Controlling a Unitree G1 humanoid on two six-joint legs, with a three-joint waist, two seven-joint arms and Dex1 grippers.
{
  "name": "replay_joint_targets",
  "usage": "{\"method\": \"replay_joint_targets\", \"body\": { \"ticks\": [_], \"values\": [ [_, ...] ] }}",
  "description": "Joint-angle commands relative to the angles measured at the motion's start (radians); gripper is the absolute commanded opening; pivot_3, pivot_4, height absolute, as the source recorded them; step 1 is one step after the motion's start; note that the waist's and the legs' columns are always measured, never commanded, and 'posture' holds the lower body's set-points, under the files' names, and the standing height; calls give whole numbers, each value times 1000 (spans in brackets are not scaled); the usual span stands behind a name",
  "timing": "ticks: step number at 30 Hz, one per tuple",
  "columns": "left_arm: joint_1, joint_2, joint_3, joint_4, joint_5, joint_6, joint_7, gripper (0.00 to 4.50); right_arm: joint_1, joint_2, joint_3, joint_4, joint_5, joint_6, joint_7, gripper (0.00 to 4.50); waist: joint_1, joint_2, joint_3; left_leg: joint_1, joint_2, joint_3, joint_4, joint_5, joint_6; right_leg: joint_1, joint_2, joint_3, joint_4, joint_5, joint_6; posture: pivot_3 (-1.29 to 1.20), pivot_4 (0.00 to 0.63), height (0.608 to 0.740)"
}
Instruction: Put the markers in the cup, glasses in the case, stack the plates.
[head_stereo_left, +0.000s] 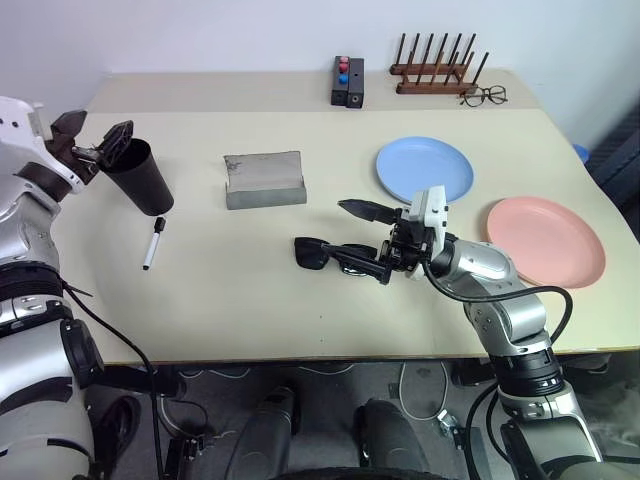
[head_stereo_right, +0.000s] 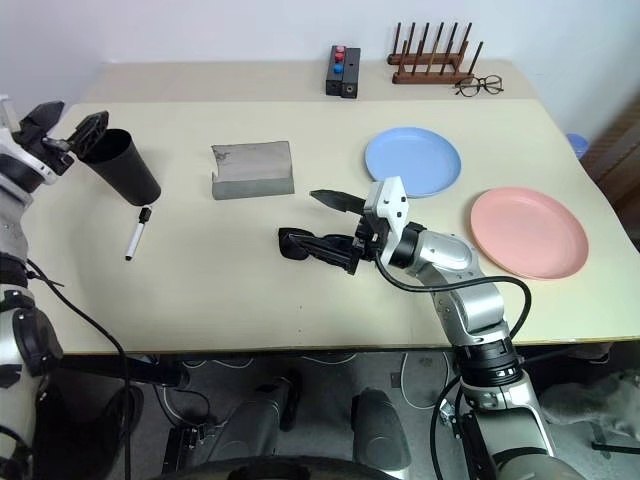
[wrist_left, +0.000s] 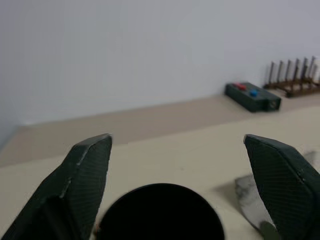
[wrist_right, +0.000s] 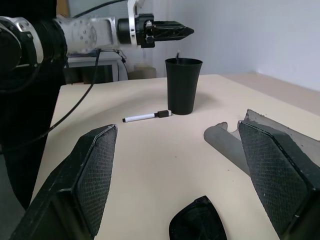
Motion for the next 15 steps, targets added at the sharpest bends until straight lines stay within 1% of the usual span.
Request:
{"method": "replay_joint_targets", "body": {
  "ticks": [1, 4, 6, 7, 9, 12, 15],
  "values": [
    [64, 64, -31, -281, -28, 229, 10, 4473, -12, 6, 0, -10, 1, -27, 5, 3923, -2, 0, 0, 0, 0, 0, 0, 0, 0, 0, 0, 0, 0, 0, 0, 0, 150, 740],
    [129, 97, -48, -474, -29, 378, 36, 4473, -16, 9, 2, 6, -8, -39, 8, 3923, -3, 0, 0, 0, 0, 0, -1, 0, 0, 0, 0, 1, 0, 0, 0, 0, 150, 740],
    [167, 112, -44, -612, -70, 530, 63, 4473, -25, 14, 7, 19, -11, -49, 12, 3923, -2, 0, 0, 0, 1, 0, -1, 0, 0, -1, 0, 1, 0, 0, 0, 0, 150, 740],
    [175, 114, -38, -658, -104, 627, 77, 4473, -29, 17, 9, 26, -13, -54, 14, 3923, -2, 0, 0, 0, 1, 0, -1, 0, 0, -1, 0, 1, 0, 0, 0, 0, 150, 740],
    [203, 120, -33, -734, -133, 750, 104, 4473, -35, 20, 11, 36, -16, -62, 16, 3923, 1, 0, 0, 0, 1, 0, -1, 0, 0, -1, 0, 1, 0, 0, 0, 0, 150, 740],
    [273, 143, -45, -838, -126, 871, 150, 4473, -37, 24, 13, 45, -21, -71, 21, 3923, 0, 1, 0, 0, 0, 0, -1, 0, 0, -1, 0, 1, 0, 0, 0, 0, 150, 740],
    [330, 168, -43, -921, -149, 984, 164, 4473, -33, 24, 16, 46, -23, -75, 24, 3923, 0, 1, 0, 0, 1, 0, -1, 0, 0, -1, 0, 2, 0, 0, -1, 0, 150, 740]
  ]
}}
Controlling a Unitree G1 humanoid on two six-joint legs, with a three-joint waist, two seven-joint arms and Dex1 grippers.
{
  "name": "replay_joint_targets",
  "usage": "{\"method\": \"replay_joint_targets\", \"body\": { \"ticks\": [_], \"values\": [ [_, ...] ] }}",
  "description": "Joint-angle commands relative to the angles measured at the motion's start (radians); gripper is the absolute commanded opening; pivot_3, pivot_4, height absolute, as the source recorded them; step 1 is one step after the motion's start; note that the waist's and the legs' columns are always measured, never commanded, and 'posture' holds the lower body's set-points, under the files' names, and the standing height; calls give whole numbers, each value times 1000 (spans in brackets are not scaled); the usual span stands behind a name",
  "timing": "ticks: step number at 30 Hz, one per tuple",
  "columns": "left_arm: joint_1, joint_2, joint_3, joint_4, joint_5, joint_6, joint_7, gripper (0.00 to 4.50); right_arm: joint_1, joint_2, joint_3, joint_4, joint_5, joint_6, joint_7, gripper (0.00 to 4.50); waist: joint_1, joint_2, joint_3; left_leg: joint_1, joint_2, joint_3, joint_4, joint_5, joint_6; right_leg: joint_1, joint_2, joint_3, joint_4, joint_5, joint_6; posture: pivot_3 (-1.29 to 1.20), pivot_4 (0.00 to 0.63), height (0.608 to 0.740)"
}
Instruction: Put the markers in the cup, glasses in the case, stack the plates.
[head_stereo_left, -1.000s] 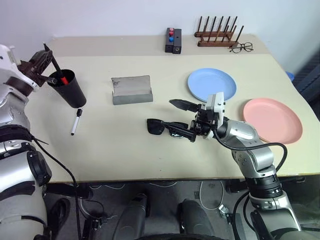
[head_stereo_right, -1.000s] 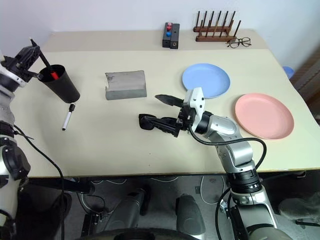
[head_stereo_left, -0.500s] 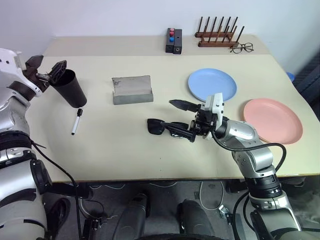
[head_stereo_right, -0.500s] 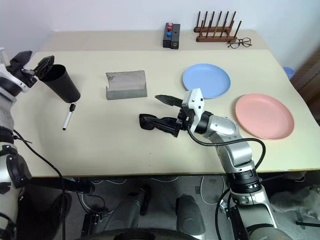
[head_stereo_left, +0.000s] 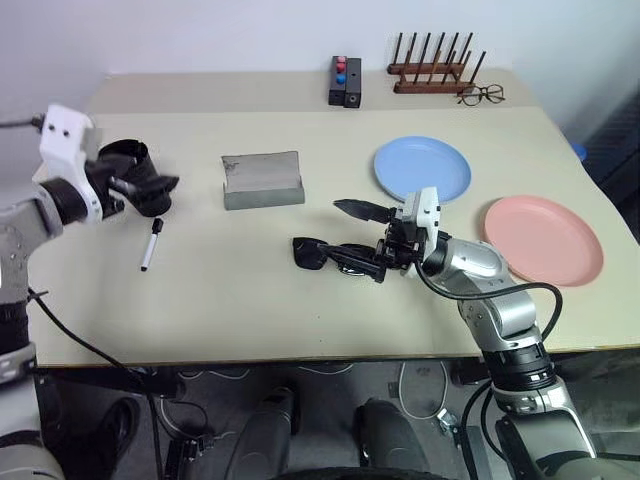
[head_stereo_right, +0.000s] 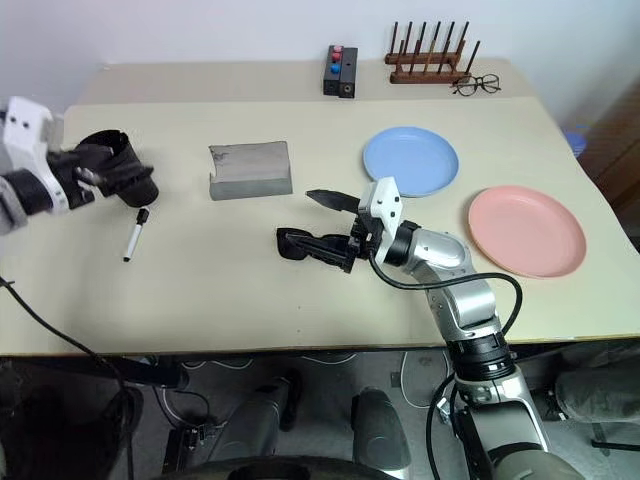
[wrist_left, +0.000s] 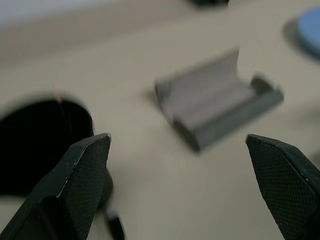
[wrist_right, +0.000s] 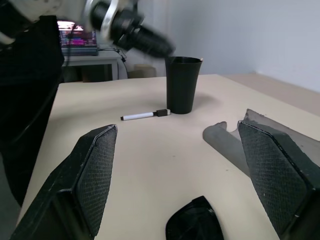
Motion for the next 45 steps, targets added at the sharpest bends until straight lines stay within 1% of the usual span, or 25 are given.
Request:
{"method": "replay_joint_targets", "body": {
  "ticks": [1, 4, 6, 9, 14, 18, 24, 25, 27, 30, 31, 32, 33, 34, 38, 41, 45],
  "values": [
    [17, 47, 28, -93, -24, 147, 38, 4473, -6, 6, 0, -16, 1, -26, 6, 3923, 1, 0, 0, 0, 0, 0, 0, 0, 0, 0, 0, 0, 0, 0, 0, 0, 150, 740],
    [-26, 11, 72, -52, -53, 322, 95, 4473, -5, 4, 1, -13, -4, -30, 8, 3923, 6, 0, 0, 0, 0, 0, 0, -1, -2, 0, 0, 0, 0, 0, 0, 0, 150, 740],
    [-20, 22, 51, -43, -30, 340, 121, 4473, -4, 3, 3, -9, -8, -35, 10, 3923, 6, 0, 0, 0, 0, 0, 0, -1, -2, 0, 0, 0, -1, 0, 0, 0, 150, 740],
    [-12, 5, 61, -7, 5, 369, 182, 4473, -1, 2, 5, -8, -16, -39, 10, 3923, 5, 0, 0, 0, 0, 0, 0, -1, -2, 0, 0, 0, -1, 0, 0, 0, 150, 740],
    [50, -43, 78, 9, 11, 342, 210, 4473, 0, 2, 4, -5, -22, -42, 9, 3923, 5, 0, 0, 0, 0, 0, 0, -2, -3, 0, -1, 0, -1, 0, 0, 0, 150, 740],
    [88, -96, 86, 66, 37, 286, 251, 4473, 1, 2, 4, -5, -26, -43, 7, 3923, 6, 0, 0, 0, 0, 0, 0, -2, -3, 0, -2, 0, -1, 0, 0, 0, 150, 740],
    [87, -143, 79, 142, 54, 217, 274, 4473, -3, 2, 3, -1, -35, -45, 5, 3923, 8, 0, 0, 0, 0, 0, 0, -2, -3, 0, -2, 0, -2, 0, 0, 0, 150, 740],
    [84, -151, 84, 151, 52, 218, 280, 4242, -3, 2, 3, 0, -36, -45, 4, 3923, 8, 0, 0, 0, 0, 0, 0, -2, -3, 0, -2, 0, -2, 0, 0, 0, 150, 740],
    [92, -156, 61, 151, 54, 211, 277, 3616, -3, 1, 4, 0, -39, -46, 4, 3923, 7, 0, 0, 0, 0, 0, 0, -2, -3, 0, -2, 0, -2, 0, 0, 0, 150, 740],
    [101, -159, 29, 135, 52, 217, 268, 2120, -2, 0, 4, -1, -42, -46, 3, 3923, 9, 0, 0, 0, 0, 0, 0, -2, -3, 0, -2, 0, -2, 0, 0, 0, 150, 740],
    [98, -159, 25, 132, 50, 225, 266, 1559, -2, 1, 4, -2, -43, -46, 3, 3923, 9, 0, 0, 0, 0, 0, 0, -2, -3, 0, -3, 0, -2, 0, 0, 0, 150, 740],
    [97, -154, 15, 128, 52, 232, 265, 1143, -2, 1, 4, -1, -43, -46, 2, 3923, 9, 0, 0, 0, -1, 0, 0, -2, -3, 0, -3, 0, -2, 0, 0, 0, 150, 740],
    [98, -147, 4, 124, 55, 236, 262, 507, -2, 1, 4, -2, -44, -46, 2, 3923, 9, 0, 0, 0, -1, 0, 0, -2, -3, 0, -3, 0, -2, 0, 0, 0, 150, 740],
    [98, -140, -3, 120, 53, 250, 258, 35, -1, 1, 4, -4, -44, -45, 1, 3923, 9, 0, 0, 0, 0, 0, 0, -2, -3, 0, -3, 0, -2, 0, 0, 0, 150, 740],
    [103, -107, -30, 104, 52, 293, 242, 35, -6, 2, 3, 3, -47, -48, -3, 3923, 6, 1, -1, 0, 0, 0, 0, -2, -3, 0, -3, 0, -2, 0, 0, 0, 150, 740],
    [113, -78, -27, 67, 32, 354, 222, 35, -6, 4, 3, 7, -51, -53, -3, 3923, 6, 1, -1, 0, 0, 0, -1, -2, -3, 0, -2, 0, -2, 0, 0, 0, 150, 740],
    [186, 16, -27, -43, -9, 468, 170, 35, 0, 2, 4, 5, -53, -56, -4, 3923, -2, 2, -1, 0, 0, 0, -2, -2, -3, 0, -2, 1, -3, 0, 0, 0, 150, 740]
  ]
}}
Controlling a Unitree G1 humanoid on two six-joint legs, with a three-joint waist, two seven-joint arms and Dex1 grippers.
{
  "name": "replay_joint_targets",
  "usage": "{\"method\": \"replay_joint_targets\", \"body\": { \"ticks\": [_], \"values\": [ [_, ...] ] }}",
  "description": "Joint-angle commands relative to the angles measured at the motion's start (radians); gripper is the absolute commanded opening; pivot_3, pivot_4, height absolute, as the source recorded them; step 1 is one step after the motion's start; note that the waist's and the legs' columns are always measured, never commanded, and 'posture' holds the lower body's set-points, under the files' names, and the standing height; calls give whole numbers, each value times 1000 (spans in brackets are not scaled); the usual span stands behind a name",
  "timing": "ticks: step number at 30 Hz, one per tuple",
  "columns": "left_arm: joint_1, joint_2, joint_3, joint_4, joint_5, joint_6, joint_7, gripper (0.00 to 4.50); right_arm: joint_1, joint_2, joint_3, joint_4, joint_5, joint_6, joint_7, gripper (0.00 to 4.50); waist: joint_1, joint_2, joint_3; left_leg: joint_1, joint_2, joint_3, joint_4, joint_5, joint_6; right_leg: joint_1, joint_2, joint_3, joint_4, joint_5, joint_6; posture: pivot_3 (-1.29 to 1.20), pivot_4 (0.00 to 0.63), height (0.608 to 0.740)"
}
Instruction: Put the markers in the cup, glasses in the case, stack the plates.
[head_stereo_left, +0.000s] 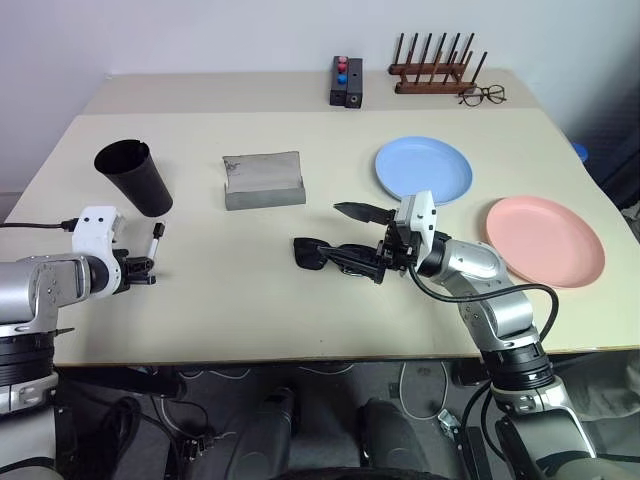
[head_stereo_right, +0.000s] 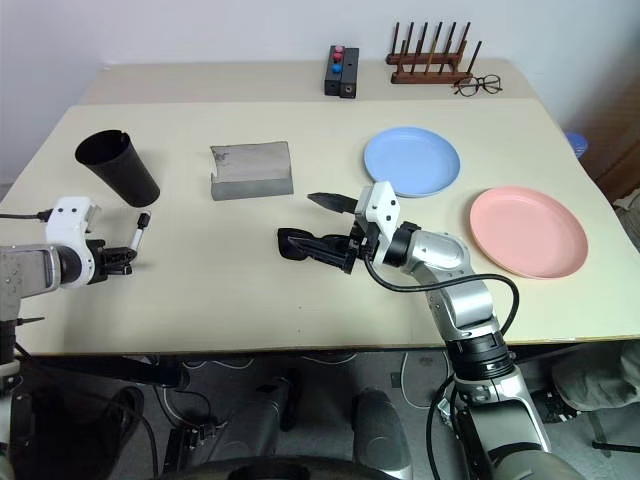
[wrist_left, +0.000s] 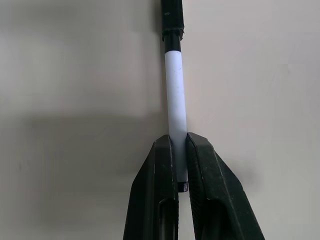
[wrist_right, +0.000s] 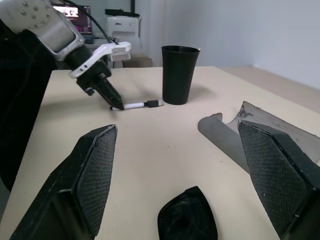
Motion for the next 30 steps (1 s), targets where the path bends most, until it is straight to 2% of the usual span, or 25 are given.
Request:
{"method": "replay_joint_targets", "body": {
  "ticks": [1, 5, 8, 11, 17, 18, 24, 30],
  "values": [
    [71, 81, 7, -91, -36, 111, -43, 35, -2, 2, -4, -16, 3, -22, -1, 3923, -1, 1, 0, 0, 0, 1, -1, 0, 0, -1, 0, 1, 0, 0, 0, 0, 150, 740],
    [187, 184, 77, -179, -65, 161, -97, 35, 2, -1, -3, -16, 1, -25, 1, 3923, -4, 1, 0, 0, 1, 1, -3, 0, 0, -1, 0, 1, -1, 0, -1, 0, 150, 740],
    [237, 224, 98, -201, -62, 137, -115, 35, -1, 1, 0, -9, 1, -28, 3, 3923, 1, 1, 0, 0, 1, 1, -3, 0, 0, -1, 0, 1, -1, -2, -3, 0, 150, 740],
    [249, 222, 88, -184, -53, 96, -116, 1091, -2, -1, 6, -21, 17, -16, 21, 3923, 11, 1, 0, 0, 0, 1, -3, 0, 0, -1, -2, 1, -3, -2, -5, 0, 150, 740],
    [233, 211, 85, -168, -54, 71, -111, 4126, 23, -42, 4, -92, 62, 25, 77, 3923, 8, 1, 0, 0, 0, 1, -4, 0, 0, -1, -3, 1, -4, -2, -6, 0, 150, 740],
    [223, 218, 86, -164, -62, 79, -119, 4475, 22, -46, 0, -111, 75, 34, 81, 3923, 7, 1, 0, 0, 0, 1, -4, 0, 0, -1, -3, 1, -4, -2, -6, 0, 150, 740],
    [134, 290, 54, -110, -87, 110, -173, 4475, 32, -77, 1, -198, 123, 79, 102, 3923, 6, 0, 0, 0, 0, 1, -6, 0, 0, -2, -3, 2, -5, -3, -6, 0, 150, 740],
    [3, 348, -129, 29, -79, 45, -267, 4475, 39, -83, 12, -203, 120, 88, 104, 3923, 8, 0, 0, 0, 0, 2, -8, 0, 0, -2, -3, 1, -7, -3, -6, 0, 150, 740]
  ]
}}
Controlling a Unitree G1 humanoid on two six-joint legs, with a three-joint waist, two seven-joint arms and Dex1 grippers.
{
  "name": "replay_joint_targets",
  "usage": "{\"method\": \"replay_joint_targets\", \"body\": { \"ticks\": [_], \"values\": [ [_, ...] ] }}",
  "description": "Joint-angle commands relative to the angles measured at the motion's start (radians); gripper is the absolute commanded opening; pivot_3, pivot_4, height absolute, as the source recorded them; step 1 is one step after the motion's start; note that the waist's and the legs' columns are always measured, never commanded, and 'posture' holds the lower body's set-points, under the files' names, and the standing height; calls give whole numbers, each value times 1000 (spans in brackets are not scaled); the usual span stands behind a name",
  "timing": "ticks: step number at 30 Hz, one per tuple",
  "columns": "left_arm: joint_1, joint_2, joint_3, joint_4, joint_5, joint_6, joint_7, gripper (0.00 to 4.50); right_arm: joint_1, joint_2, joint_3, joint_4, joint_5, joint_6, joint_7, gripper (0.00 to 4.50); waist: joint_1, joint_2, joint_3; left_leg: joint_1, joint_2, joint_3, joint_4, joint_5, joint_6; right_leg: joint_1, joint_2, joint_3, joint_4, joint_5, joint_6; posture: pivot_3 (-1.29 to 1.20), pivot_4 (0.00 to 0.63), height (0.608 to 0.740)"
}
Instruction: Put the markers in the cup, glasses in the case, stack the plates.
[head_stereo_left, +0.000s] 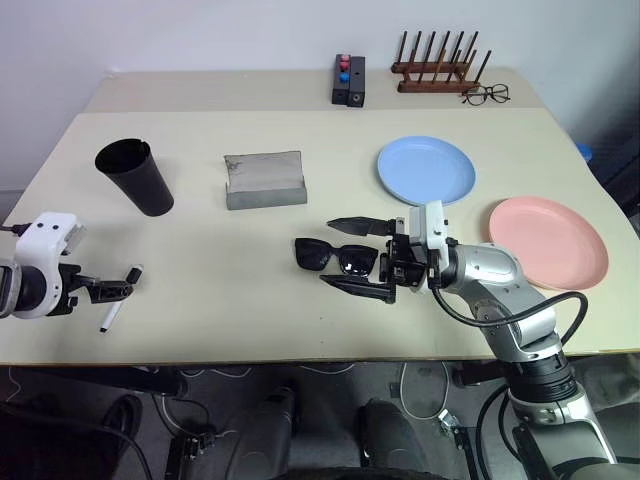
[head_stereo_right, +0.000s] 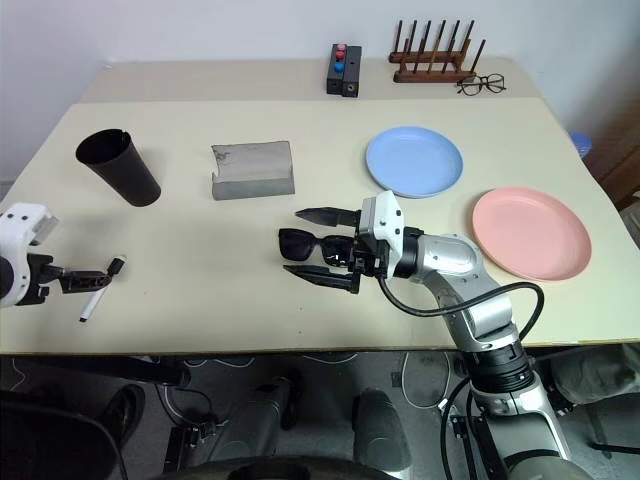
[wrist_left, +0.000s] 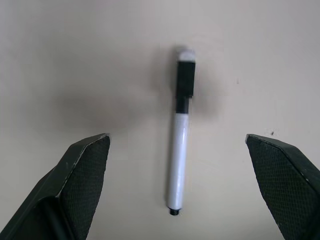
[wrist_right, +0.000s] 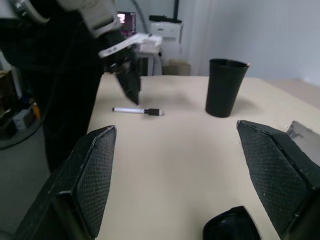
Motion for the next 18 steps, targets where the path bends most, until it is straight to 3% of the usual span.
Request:
{"method": "replay_joint_targets", "body": {
  "ticks": [1, 10, 18],
  "values": [
    [-85, 40, -120, 100, 21, -74, -83, 4475, -5, 2, 4, -35, 15, -4, 0, 3923, 0, 0, 0, 0, 0, 0, 0, 0, 0, 0, 0, 0, 0, 0, 0, 0, 150, 740],
    [-368, 4, -498, 386, 231, -343, -310, 4475, -8, 13, 7, -30, 4, -6, -31, 3923, 0, 0, 0, -1, 0, 0, -2, 0, 0, 0, 1, -1, -4, 0, 1, 0, 150, 740],
    [-438, -52, -594, 479, 329, -383, -410, 4475, 7, -1, -2, -40, 3, -8, -55, 3923, -3, 0, 0, -3, 0, 0, -2, 2, 2, -1, 4, -2, -3, 2, 4, 0, 150, 740]
  ]
}}
